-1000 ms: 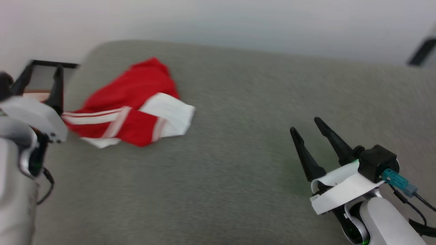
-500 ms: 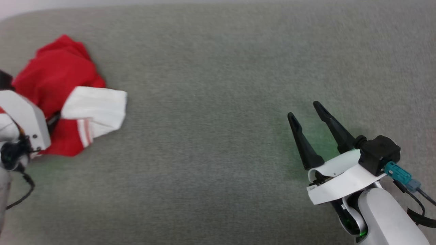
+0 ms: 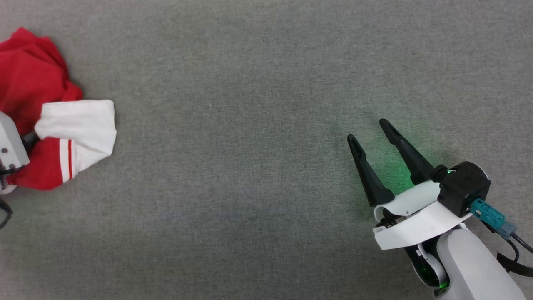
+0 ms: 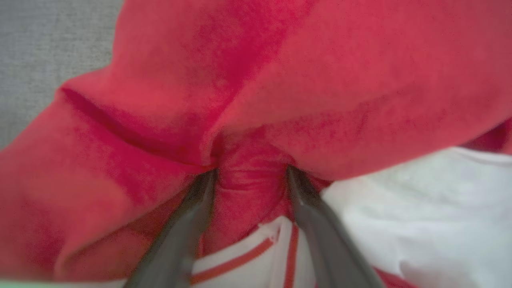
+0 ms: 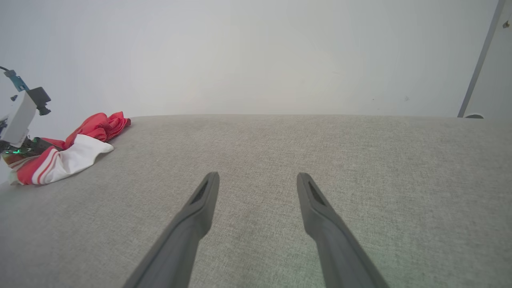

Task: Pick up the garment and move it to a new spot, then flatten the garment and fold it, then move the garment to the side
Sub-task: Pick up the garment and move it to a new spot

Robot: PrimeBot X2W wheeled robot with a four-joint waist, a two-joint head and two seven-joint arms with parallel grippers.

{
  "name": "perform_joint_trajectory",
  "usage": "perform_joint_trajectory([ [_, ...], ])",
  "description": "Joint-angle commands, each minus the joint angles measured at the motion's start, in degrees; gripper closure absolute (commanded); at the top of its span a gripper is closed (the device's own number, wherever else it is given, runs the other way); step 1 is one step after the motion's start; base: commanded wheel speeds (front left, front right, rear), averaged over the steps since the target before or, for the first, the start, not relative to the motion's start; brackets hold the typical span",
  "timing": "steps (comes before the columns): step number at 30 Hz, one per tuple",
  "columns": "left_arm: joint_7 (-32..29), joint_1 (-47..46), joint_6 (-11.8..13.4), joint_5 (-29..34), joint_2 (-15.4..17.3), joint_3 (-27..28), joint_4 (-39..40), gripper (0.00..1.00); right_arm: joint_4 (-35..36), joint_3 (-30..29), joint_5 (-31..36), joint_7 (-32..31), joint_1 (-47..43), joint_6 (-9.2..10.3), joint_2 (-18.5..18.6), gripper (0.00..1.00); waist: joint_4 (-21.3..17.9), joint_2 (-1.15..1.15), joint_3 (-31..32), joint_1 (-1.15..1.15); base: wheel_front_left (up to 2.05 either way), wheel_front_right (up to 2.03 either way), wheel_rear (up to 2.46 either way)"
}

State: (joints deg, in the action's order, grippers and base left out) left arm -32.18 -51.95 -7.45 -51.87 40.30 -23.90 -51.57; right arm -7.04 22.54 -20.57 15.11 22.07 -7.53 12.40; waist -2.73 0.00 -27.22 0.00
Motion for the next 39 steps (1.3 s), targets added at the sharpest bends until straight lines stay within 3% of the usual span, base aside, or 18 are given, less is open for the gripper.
perform_joint_trajectory([
  [1, -0.7, 4.2, 0.0, -0.8, -6.2, -3.0, -1.7, 1.00, 0.1, -0.1, 0.2, 0.0, 0.3, 0.08, 0.0, 0.00, 0.0, 0.00, 0.3, 0.00, 0.00, 0.00, 0.00],
  [9, 5.6, 2.9, -0.3, -7.2, -5.6, -3.2, 1.0, 1.00, -0.7, -0.8, -0.6, 0.0, -1.7, 0.07, -0.7, 0.00, 2.0, 0.00, 5.6, 0.00, 0.00, 0.00, 0.00],
  [14, 10.1, 0.6, 0.0, -9.9, -3.4, -4.1, 6.2, 1.00, -1.3, -0.9, -1.2, 0.0, -3.1, 0.08, -1.5, 0.00, 2.7, 0.00, 9.6, 0.00, 0.00, 0.00, 0.00],
  [22, 11.7, -2.5, 0.0, -12.1, -7.2, -8.6, 15.3, 1.00, -1.1, -2.9, -1.8, 0.0, -5.5, 0.07, -3.5, 0.00, 0.6, 0.00, 13.9, 0.00, 0.00, 0.00, 0.00],
  [28, 10.5, -5.2, 0.0, -11.6, -11.4, -12.7, 22.5, 1.00, -0.3, -5.0, -2.1, 0.0, -6.6, 0.07, -5.5, 0.00, -3.9, 0.00, 13.6, 0.00, 0.00, 0.00, 0.00],
  [35, 10.3, -8.9, 1.5, -15.0, -22.8, -13.7, 25.2, 1.00, 1.3, -8.9, -3.4, 0.0, -7.2, 0.08, -7.9, 0.00, -10.5, 0.00, 11.1, 0.00, 0.00, 0.00, 0.00],
  [39, 9.7, -11.0, 1.7, -12.0, -26.0, -17.3, 23.3, 1.00, 2.5, -11.5, -4.5, 0.0, -6.5, 0.07, -9.0, 0.00, -14.4, 0.00, 8.8, 0.00, 0.00, 0.00, 0.00],
])
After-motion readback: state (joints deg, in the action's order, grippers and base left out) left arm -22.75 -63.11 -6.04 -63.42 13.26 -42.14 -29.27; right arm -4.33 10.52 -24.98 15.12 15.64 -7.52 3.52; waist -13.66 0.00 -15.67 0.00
